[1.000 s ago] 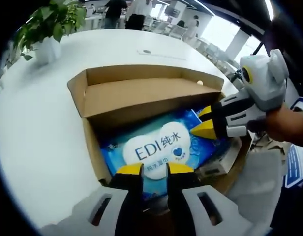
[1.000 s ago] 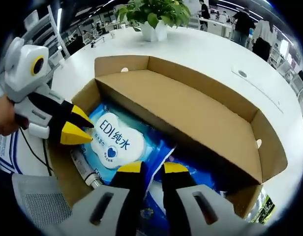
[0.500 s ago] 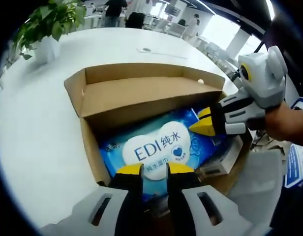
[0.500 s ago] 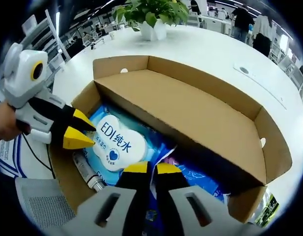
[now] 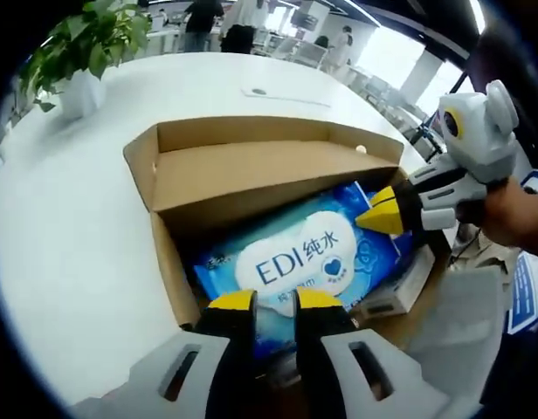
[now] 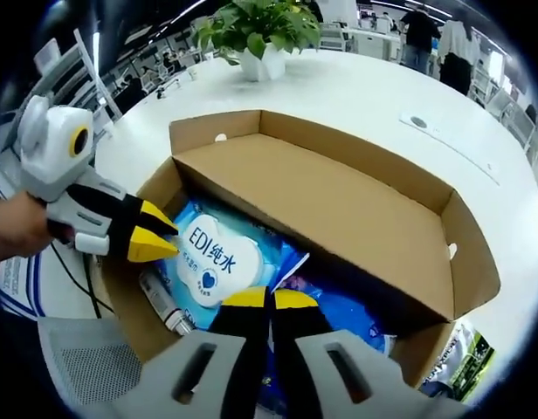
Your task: Operate the shoe box by opening the lid, removing the specified soft item, and placing it in the target area until the item is outside and the box remains undamaged.
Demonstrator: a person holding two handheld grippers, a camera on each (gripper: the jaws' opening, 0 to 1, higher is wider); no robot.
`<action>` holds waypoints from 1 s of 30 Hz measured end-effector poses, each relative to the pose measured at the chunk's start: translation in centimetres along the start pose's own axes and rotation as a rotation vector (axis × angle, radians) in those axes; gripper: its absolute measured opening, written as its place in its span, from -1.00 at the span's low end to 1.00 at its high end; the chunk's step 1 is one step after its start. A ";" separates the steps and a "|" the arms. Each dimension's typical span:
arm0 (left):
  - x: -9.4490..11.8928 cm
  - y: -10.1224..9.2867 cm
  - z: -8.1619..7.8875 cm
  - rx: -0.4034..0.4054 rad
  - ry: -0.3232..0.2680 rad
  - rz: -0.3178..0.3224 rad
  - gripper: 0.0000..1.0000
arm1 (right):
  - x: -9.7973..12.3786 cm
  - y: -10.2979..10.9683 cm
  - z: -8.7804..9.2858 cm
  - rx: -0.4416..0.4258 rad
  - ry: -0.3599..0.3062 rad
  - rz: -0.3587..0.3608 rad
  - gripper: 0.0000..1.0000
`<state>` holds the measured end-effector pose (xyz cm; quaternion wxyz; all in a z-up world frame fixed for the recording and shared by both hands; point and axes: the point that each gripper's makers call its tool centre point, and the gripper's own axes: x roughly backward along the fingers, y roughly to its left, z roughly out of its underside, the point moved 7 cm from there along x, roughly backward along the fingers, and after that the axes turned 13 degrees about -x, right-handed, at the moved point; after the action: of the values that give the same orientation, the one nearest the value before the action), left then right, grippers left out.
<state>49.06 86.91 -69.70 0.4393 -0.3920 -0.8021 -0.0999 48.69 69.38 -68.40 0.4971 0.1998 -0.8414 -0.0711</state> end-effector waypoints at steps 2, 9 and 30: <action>0.0 0.0 0.0 -0.003 0.001 -0.001 -0.70 | 0.5 -0.2 0.0 -0.003 -0.006 0.006 -1.00; 0.1 -0.1 0.1 0.009 -0.002 0.001 -0.68 | 2.1 -1.2 0.6 -0.013 -0.021 0.024 -1.00; -0.3 -0.8 -0.6 0.010 -0.004 0.017 -0.65 | 3.3 -3.6 1.8 -0.023 -0.019 0.093 -1.00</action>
<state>48.92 85.90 -69.44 0.4405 -0.3969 -0.8001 -0.0912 46.67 64.64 -67.82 0.4941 0.1538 -0.8536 -0.0594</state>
